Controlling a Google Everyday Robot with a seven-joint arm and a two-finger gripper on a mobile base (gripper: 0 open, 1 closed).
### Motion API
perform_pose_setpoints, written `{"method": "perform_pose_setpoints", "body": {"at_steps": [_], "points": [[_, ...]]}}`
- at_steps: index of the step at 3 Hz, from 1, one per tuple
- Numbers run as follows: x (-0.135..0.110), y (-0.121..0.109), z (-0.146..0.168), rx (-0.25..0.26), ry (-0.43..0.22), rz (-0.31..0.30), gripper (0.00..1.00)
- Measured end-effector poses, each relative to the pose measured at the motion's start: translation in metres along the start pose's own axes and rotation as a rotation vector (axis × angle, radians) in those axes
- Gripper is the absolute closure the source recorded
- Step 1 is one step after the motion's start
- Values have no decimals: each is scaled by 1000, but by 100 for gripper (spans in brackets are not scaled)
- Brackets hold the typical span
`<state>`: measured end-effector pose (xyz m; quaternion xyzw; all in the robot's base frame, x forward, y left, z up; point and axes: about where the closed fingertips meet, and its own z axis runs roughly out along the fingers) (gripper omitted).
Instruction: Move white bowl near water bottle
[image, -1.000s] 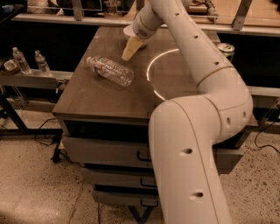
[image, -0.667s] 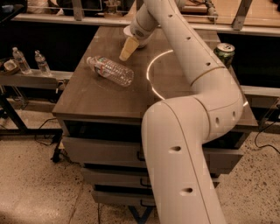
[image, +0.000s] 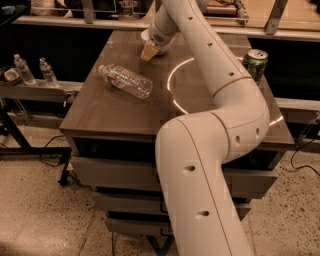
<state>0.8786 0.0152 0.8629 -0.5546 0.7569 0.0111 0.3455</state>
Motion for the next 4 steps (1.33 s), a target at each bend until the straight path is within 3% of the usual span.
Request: {"method": "perform_pose_setpoints", "body": {"at_steps": [1, 2, 3, 4], "points": [[-4, 0, -7, -1, -9, -5, 72], [-19, 3, -19, -8, -47, -65, 96], [-40, 10, -36, -14, -91, -178, 100], [-41, 11, -36, -14, -95, -225, 100]]}}
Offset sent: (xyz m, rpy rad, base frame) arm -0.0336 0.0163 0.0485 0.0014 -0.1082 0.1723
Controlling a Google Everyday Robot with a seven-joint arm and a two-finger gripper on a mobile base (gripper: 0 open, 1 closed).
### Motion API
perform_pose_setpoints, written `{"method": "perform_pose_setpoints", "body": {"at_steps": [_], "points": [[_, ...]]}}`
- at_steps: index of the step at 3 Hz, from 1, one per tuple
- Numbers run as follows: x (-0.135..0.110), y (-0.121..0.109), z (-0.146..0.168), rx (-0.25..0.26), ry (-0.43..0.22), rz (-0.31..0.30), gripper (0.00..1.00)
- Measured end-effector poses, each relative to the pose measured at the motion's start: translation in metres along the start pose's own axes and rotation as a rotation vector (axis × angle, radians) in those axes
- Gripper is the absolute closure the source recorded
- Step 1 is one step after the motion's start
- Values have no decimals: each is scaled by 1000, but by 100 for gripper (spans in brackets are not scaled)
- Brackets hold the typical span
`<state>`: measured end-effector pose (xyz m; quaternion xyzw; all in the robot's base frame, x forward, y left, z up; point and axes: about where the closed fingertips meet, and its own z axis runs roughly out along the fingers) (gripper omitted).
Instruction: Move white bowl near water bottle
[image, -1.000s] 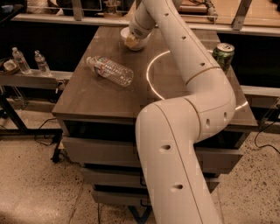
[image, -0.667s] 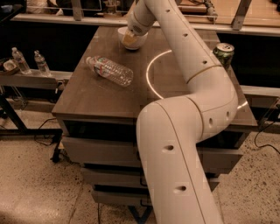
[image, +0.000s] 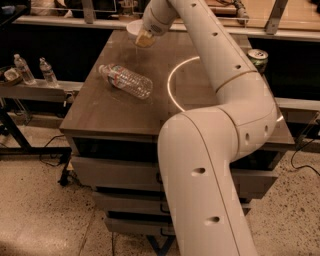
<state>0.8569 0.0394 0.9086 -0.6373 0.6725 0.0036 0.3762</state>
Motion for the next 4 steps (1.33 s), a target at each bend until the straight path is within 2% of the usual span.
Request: {"method": "perform_pose_setpoints", "body": {"at_steps": [1, 2, 4], "points": [[0, 0, 0, 0, 0, 0, 100], [2, 10, 4, -32, 5, -29, 100], [9, 50, 4, -118, 38, -96, 100]]}}
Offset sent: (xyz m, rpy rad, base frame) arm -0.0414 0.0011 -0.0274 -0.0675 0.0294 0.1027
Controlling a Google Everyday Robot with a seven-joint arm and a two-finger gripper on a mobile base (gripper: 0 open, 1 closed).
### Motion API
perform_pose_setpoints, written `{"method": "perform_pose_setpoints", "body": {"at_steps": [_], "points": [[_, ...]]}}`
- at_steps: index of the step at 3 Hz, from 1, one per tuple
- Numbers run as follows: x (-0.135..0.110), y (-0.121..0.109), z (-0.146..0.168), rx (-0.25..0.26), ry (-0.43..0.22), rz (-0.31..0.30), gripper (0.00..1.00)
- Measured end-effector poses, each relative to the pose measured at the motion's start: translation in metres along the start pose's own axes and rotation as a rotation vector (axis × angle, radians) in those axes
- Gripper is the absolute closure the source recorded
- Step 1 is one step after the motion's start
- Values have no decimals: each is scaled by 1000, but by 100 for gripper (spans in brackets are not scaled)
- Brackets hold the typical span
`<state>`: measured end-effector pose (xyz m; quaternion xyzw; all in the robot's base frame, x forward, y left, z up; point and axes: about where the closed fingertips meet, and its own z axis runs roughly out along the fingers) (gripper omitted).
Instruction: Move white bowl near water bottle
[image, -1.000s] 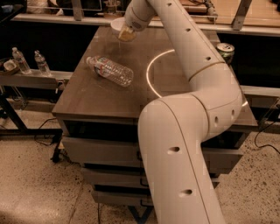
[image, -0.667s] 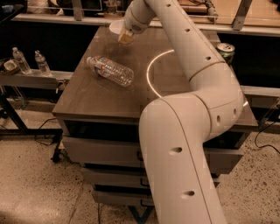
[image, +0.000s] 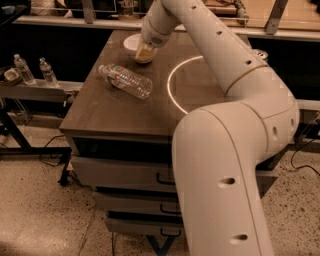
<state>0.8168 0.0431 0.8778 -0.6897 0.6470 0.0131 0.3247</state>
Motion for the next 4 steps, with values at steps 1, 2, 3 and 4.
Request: {"method": "perform_pose_setpoints", "body": {"at_steps": [1, 2, 3, 4], "points": [[-4, 26, -5, -44, 13, -38, 100], [-7, 56, -18, -118, 37, -118, 100], [-3, 68, -30, -169, 61, -188, 100], [2, 73, -36, -218, 81, -260, 82]]}}
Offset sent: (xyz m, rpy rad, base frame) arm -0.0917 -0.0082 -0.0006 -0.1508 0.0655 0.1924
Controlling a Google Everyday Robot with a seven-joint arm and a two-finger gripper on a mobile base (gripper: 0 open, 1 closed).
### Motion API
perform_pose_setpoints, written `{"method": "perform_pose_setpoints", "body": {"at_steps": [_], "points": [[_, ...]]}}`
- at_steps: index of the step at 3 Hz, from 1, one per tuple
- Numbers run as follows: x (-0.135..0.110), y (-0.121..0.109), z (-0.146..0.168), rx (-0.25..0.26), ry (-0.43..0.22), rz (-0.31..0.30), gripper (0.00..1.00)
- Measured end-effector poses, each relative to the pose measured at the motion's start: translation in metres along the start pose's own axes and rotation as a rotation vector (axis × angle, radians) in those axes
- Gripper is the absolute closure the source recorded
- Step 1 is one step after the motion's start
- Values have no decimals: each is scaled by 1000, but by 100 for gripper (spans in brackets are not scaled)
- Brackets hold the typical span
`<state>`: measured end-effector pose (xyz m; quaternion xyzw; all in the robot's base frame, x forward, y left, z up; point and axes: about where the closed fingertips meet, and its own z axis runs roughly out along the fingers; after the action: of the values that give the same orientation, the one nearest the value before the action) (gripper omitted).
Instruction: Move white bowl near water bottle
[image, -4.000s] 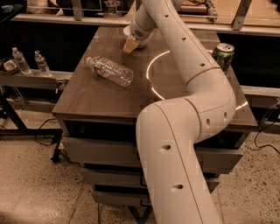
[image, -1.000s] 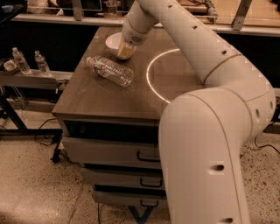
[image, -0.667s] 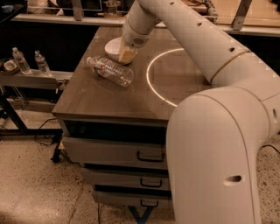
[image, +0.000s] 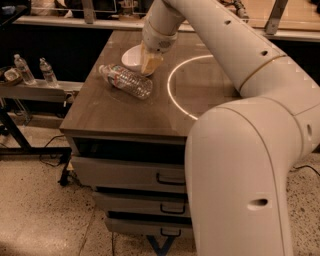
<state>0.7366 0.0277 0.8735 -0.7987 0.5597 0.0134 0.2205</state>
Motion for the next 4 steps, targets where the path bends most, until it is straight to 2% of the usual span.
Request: {"method": "perform_pose_setpoints", "body": {"at_steps": [2, 3, 4], "points": [[6, 0, -4, -72, 23, -139, 20], [5, -2, -2, -82, 16, -167, 0], [9, -5, -3, -76, 28, -175, 0]]}}
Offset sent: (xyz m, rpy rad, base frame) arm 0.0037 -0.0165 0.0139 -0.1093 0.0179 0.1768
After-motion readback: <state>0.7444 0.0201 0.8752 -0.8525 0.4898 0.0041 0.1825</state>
